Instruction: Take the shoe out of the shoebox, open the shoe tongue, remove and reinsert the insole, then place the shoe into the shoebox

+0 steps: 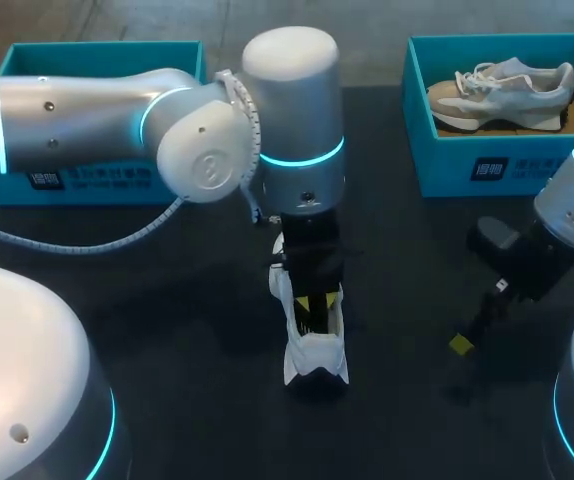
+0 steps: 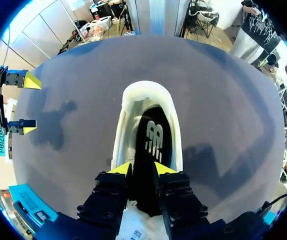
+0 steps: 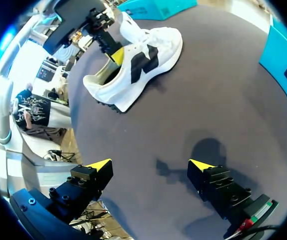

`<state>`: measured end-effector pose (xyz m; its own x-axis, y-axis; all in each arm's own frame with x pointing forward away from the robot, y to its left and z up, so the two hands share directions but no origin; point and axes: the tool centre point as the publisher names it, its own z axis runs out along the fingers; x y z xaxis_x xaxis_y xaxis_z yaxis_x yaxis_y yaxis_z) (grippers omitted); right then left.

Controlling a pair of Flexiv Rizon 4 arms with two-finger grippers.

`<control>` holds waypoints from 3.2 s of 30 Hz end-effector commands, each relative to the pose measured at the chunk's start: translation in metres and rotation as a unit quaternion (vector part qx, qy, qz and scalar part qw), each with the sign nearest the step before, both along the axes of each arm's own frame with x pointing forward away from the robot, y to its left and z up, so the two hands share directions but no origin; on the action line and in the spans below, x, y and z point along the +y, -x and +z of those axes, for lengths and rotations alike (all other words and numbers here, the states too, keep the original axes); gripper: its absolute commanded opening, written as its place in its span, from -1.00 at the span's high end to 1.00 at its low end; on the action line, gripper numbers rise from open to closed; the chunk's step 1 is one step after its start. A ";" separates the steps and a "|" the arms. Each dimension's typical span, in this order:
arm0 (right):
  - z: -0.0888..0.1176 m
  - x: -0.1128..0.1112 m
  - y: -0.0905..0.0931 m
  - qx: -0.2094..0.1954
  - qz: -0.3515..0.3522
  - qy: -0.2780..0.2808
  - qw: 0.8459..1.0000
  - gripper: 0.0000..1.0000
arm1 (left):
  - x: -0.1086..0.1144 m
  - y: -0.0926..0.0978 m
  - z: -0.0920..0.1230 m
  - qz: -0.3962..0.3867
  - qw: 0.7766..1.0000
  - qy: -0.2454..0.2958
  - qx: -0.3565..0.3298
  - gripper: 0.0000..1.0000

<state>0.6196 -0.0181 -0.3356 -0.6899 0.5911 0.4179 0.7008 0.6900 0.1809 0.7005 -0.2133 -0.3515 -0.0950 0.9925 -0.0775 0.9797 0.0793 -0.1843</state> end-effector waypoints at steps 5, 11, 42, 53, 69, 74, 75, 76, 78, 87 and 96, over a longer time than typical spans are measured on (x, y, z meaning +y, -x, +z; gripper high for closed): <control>0.000 0.001 0.001 -0.001 -0.001 0.002 1.000 -1.00 | -0.003 0.001 -0.001 -0.012 1.000 -0.002 0.002 0.23; 0.000 0.001 0.001 -0.001 -0.001 0.002 1.000 -1.00 | -0.003 0.005 0.002 -0.021 1.000 -0.006 -0.005 0.16; 0.000 0.001 0.001 -0.001 -0.001 0.002 1.000 -1.00 | 0.022 -0.002 -0.003 0.001 1.000 0.009 0.026 -0.78; 0.000 0.001 0.001 -0.001 -0.001 0.002 1.000 -1.00 | 0.023 -0.015 0.002 -0.001 1.000 0.018 0.023 -0.97; 0.000 0.001 0.001 -0.001 -0.001 0.002 1.000 -1.00 | 0.020 -0.033 -0.001 -0.008 0.999 0.025 0.028 -0.92; 0.000 0.001 0.001 -0.001 -0.001 0.002 1.000 -1.00 | 0.021 -0.040 0.004 -0.008 0.999 0.027 0.023 -0.90; 0.000 0.001 0.001 -0.001 -0.001 0.002 1.000 -1.00 | 0.021 -0.041 0.006 -0.009 0.999 0.028 0.020 -0.88; 0.000 0.001 0.001 -0.001 -0.001 0.002 1.000 -1.00 | 0.020 -0.042 0.007 -0.009 0.999 0.028 0.019 -0.88; 0.000 0.001 0.001 -0.001 -0.001 0.002 1.000 -1.00 | 0.020 -0.045 0.010 -0.011 0.999 0.029 0.014 -0.87; 0.000 0.001 0.001 -0.001 -0.001 0.002 1.000 -1.00 | 0.017 -0.054 0.022 -0.015 0.999 0.030 0.002 -0.87; 0.000 0.001 0.001 -0.001 -0.001 0.002 1.000 -1.00 | 0.024 -0.067 0.043 -0.012 0.999 0.028 -0.028 -0.84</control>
<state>0.6196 -0.0181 -0.3355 -0.6899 0.5911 0.4179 0.7008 0.6900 0.1809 0.7689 -0.1964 -0.3188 -0.0627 0.9886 -0.1369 0.9883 0.0424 -0.1464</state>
